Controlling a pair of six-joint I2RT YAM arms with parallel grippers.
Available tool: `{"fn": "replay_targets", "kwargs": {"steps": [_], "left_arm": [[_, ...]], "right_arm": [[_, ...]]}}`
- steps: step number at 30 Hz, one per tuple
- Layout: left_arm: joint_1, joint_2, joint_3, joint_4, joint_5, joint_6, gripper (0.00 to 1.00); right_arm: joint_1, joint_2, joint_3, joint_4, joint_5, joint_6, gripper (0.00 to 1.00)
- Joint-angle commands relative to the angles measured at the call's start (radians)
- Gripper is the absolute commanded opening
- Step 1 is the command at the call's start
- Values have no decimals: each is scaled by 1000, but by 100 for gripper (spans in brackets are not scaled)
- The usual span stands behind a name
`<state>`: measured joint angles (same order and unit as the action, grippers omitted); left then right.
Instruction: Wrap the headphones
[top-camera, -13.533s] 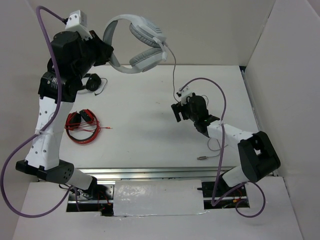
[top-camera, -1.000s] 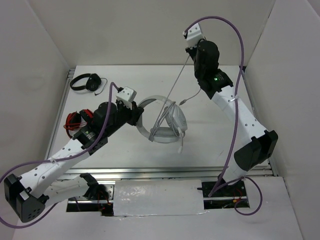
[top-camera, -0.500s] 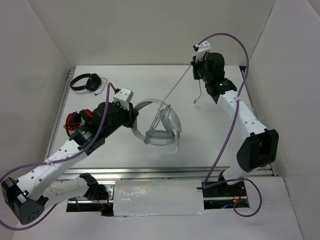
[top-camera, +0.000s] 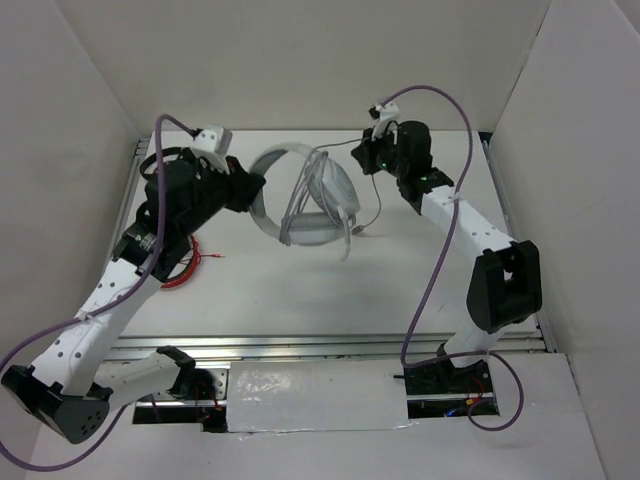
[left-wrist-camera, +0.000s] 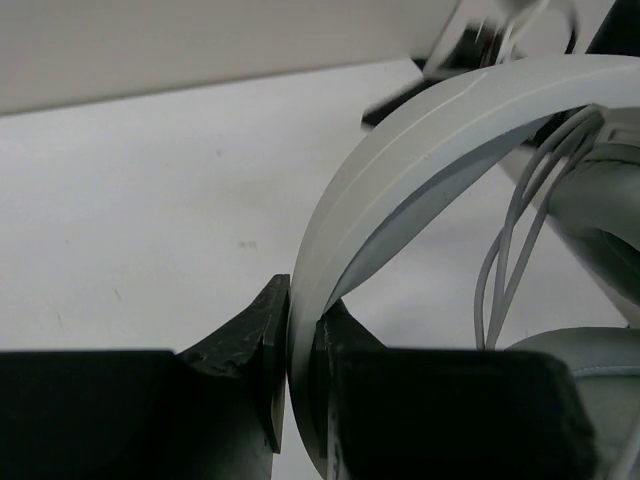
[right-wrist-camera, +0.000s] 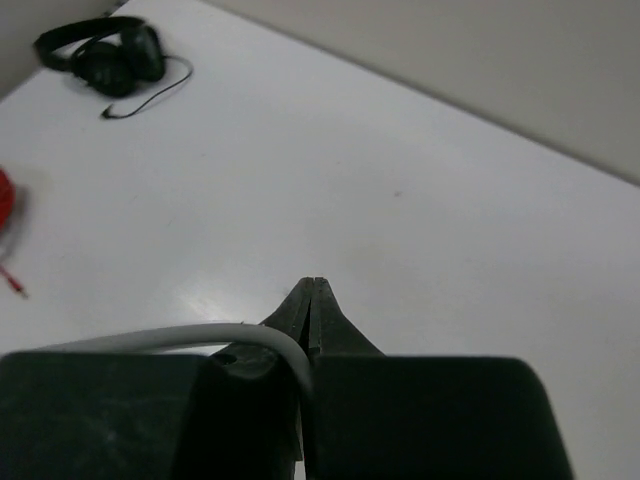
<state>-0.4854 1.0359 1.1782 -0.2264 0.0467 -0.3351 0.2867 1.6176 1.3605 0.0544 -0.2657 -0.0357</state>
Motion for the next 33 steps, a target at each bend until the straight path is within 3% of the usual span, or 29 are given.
{"fn": "replay_targets", "kwargs": {"steps": [1,5,9,16,22,24,27,30,33], "left_arm": [[79,27,177,159,157,-120,0],[142,91,288,136,191,-148,0],[195,116,362,79,124,-171,0],[272,165,465,67,114,-203,0],[303,199,534,56,99,-223,0],[307,204,546,59,94,-226,0],[309,223,573,53,93,-229,0],[311,245,613,27,87,-225,0],[309,237,609,39,44,-235,0]], "right_arm": [[78,48,-63,125,-136,65,3],[184,62,-138,226,-161,60,6],[258,64,-216,346,-193,106,8],[364,51,-394,678,-406,149,17],[434,106,-431,866,-596,190,21],[472,120,-429,913,-621,207,20],[515,125,-432,941,-607,206,10],[537,105,-454,930,-526,183,14],[545,88,-463,937,-515,188,5]]}}
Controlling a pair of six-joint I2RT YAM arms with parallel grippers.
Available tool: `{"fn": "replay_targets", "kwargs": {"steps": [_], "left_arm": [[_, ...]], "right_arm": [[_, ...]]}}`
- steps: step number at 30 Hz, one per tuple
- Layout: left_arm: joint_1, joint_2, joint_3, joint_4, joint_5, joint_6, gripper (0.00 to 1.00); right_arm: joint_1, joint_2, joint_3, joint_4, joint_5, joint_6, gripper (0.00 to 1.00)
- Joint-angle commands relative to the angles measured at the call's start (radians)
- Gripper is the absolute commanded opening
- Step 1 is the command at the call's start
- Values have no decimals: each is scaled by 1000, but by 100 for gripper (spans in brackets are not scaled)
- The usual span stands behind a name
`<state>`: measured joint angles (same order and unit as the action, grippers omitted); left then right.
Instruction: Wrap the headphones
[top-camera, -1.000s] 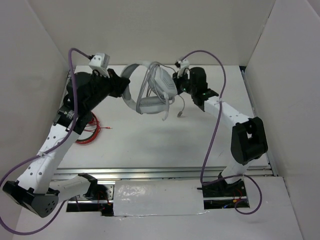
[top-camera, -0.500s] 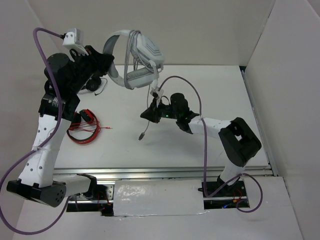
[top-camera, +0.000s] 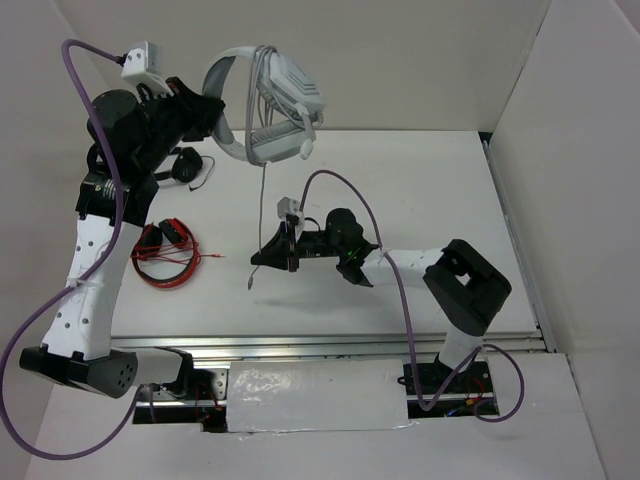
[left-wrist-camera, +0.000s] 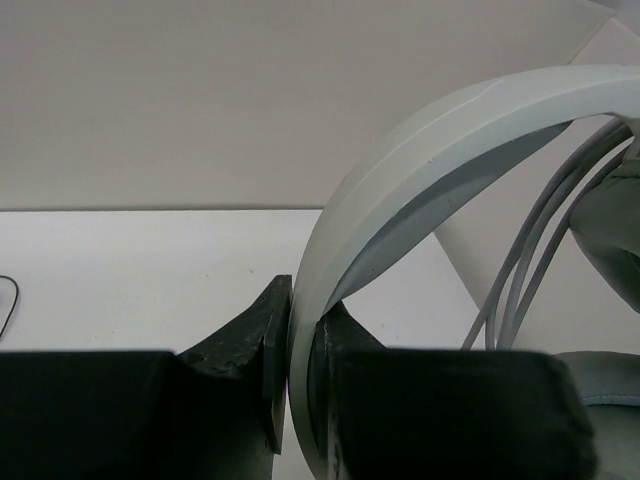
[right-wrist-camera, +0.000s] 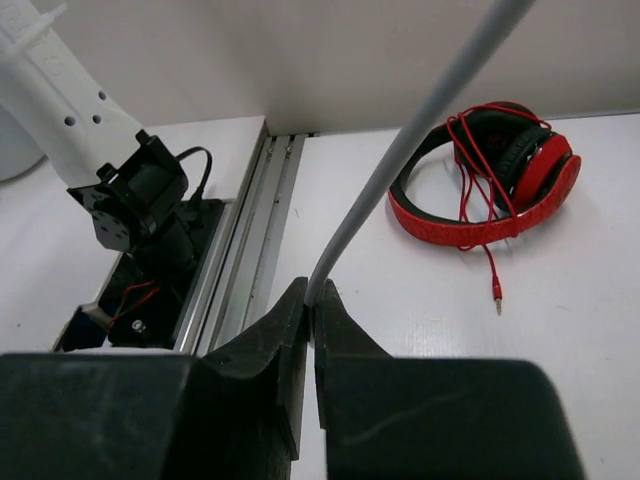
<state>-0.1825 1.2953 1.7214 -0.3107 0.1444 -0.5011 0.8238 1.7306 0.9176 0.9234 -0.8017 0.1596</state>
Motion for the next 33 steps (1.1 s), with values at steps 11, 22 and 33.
{"fn": "replay_targets", "kwargs": {"steps": [11,22,33], "left_arm": [[-49,12,-52,47,-564,-59,0],[-175,186,-123,-113,-980,-79,0],[-357,243,-270,-139,-1037,120,0]], "right_arm": [[178,-433,-80,-415,724,-253,0],[290,-358,197,-717,1657,-598,0],[213,-218,280,-284,1860,-1145,0]]}}
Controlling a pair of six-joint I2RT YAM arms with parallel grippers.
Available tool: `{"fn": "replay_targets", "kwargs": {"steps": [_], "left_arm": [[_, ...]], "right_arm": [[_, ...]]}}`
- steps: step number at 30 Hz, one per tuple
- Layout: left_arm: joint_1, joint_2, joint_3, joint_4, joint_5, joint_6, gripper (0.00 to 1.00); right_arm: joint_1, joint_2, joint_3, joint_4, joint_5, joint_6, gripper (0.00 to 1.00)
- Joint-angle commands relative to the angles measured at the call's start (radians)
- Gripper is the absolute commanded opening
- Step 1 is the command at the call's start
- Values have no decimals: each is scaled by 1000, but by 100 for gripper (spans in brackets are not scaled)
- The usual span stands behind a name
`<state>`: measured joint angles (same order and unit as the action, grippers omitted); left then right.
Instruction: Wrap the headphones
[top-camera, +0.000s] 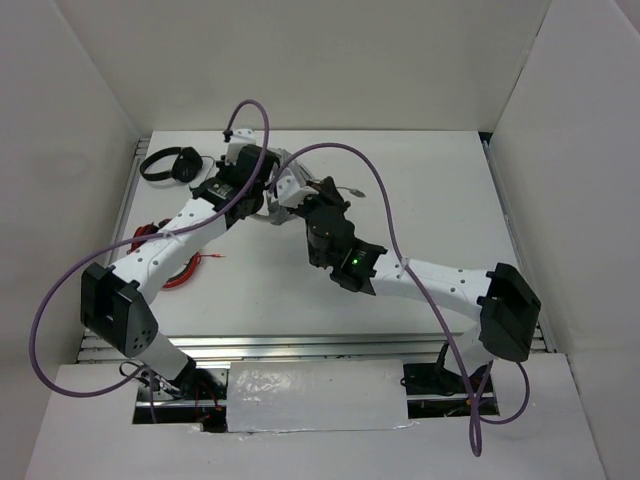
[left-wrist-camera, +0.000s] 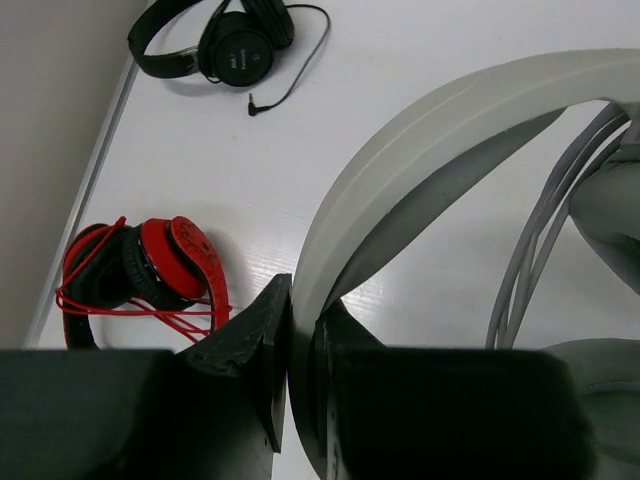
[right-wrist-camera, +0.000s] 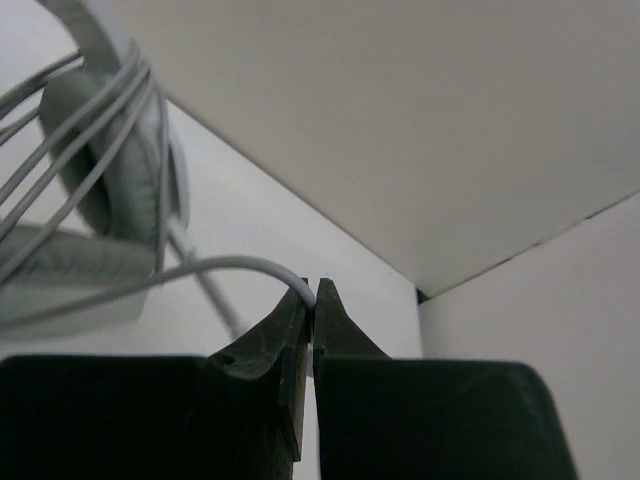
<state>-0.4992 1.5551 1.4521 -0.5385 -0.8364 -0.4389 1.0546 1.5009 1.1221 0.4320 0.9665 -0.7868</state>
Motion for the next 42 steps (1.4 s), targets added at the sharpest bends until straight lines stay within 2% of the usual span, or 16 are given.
{"fn": "replay_targets", "kwargs": {"steps": [1,3,6,9,12,14,16,17,20,22,27,28,31,36,38,42], "left_arm": [[-58,-18,-18,91,-26,89,0],[-64,-29,-56,132,46,130,0],[-61,-62,-136,196,232,173,0],[-53,-108,-222,270,423,193,0],[-52,-150,-300,322,522,198,0],[-48,-174,-346,356,565,192,0],[-47,-193,-395,388,646,198,0],[-44,-205,-407,402,663,197,0],[-22,-219,-426,426,723,181,0],[0,-224,-427,437,753,167,0],[51,-242,-438,459,862,152,0],[57,-248,-441,460,870,149,0],[83,-247,-447,460,921,146,0],[111,-221,-452,471,1000,134,0],[117,-202,-455,485,1033,126,0],[148,-175,-453,489,1082,115,0]], "right_arm": [[-28,21,77,221,87,-228,0],[-41,39,71,322,72,-299,0],[-82,64,73,321,35,-292,0],[-129,59,85,206,-29,-181,0],[-174,6,97,12,-150,12,0],[-212,-52,104,-159,-328,177,2],[-273,-93,78,-188,-472,251,4],[-297,-131,33,-174,-591,303,5],[-375,-163,-2,-220,-756,384,7],[-402,-177,-13,-240,-808,423,9],[-495,-174,-21,-303,-959,511,24],[-510,-171,-19,-321,-989,524,32],[-554,-157,-2,-352,-1080,546,44],[-620,-107,50,-375,-1212,566,49],[-631,-62,80,-386,-1246,566,55],[-648,16,140,-424,-1273,577,56]]}}
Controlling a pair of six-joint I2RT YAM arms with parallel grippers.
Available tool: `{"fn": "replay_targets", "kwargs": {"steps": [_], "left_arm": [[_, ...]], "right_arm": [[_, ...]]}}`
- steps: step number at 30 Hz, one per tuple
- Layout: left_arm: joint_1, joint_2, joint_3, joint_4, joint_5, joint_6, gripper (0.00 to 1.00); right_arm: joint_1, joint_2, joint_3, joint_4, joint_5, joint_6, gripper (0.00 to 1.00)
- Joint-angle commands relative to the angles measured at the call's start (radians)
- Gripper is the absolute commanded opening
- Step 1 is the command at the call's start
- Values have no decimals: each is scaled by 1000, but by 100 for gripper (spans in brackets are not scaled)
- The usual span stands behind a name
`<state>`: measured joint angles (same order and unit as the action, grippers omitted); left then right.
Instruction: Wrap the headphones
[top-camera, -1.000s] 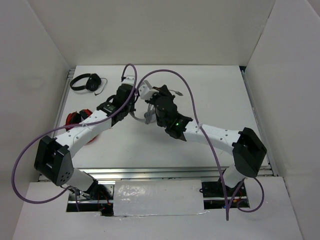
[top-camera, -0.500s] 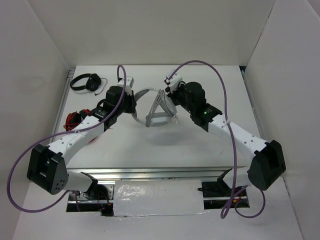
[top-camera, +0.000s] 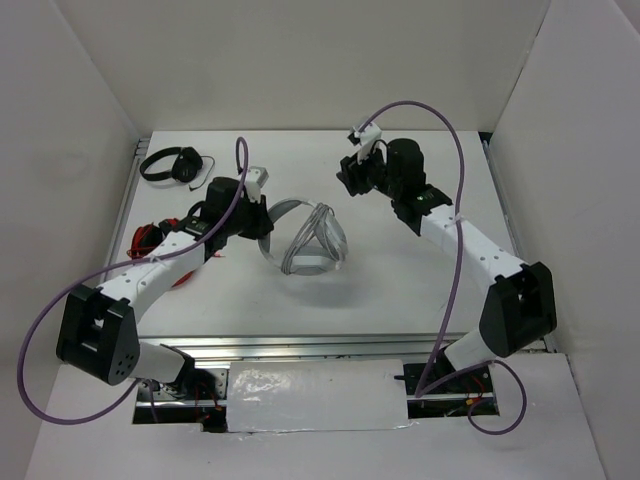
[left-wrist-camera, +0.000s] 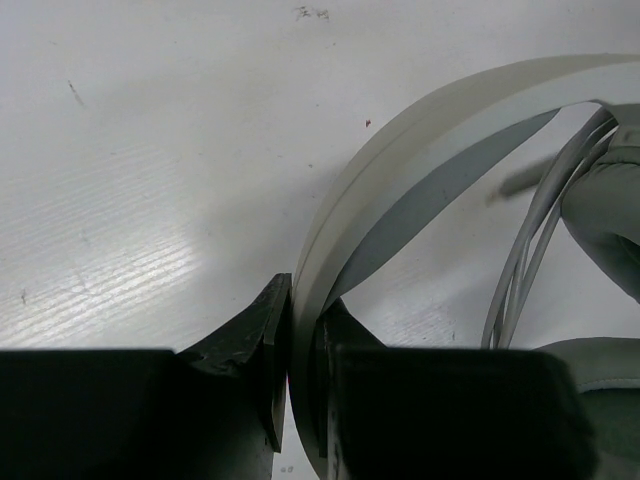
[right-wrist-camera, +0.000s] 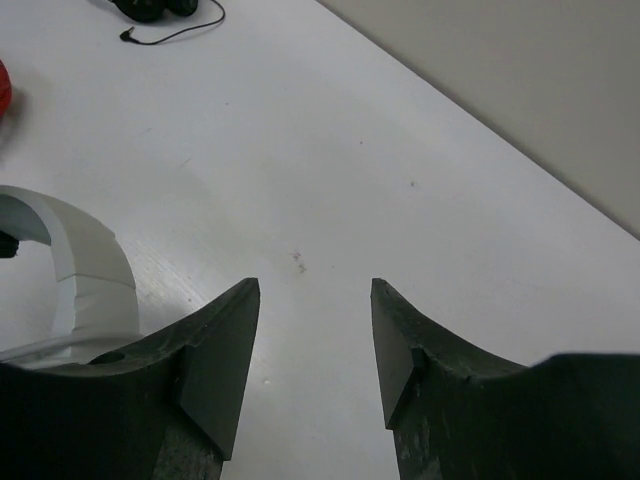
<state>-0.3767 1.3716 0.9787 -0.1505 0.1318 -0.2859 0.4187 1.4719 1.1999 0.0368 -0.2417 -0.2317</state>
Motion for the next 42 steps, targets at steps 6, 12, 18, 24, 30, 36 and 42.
{"fn": "replay_targets", "kwargs": {"steps": [6,12,18,24,30,36,42], "left_arm": [[74,32,17,115,161,-65,0],[114,50,-9,140,158,-78,0],[136,75,-11,134,117,-73,0],[157,173,1,140,83,-96,0],[173,283,52,140,69,-108,0],[176,351,87,141,52,-122,0],[186,406,120,137,46,-131,0]], "right_arm": [[-53,65,3,29,-97,103,87],[-90,-7,-106,118,-67,167,100],[-90,-64,-172,101,24,187,100],[-87,-117,-241,84,91,230,100],[-84,-206,-325,83,156,261,100],[-84,-260,-388,75,183,279,100],[-83,-265,-402,71,199,292,100]]}}
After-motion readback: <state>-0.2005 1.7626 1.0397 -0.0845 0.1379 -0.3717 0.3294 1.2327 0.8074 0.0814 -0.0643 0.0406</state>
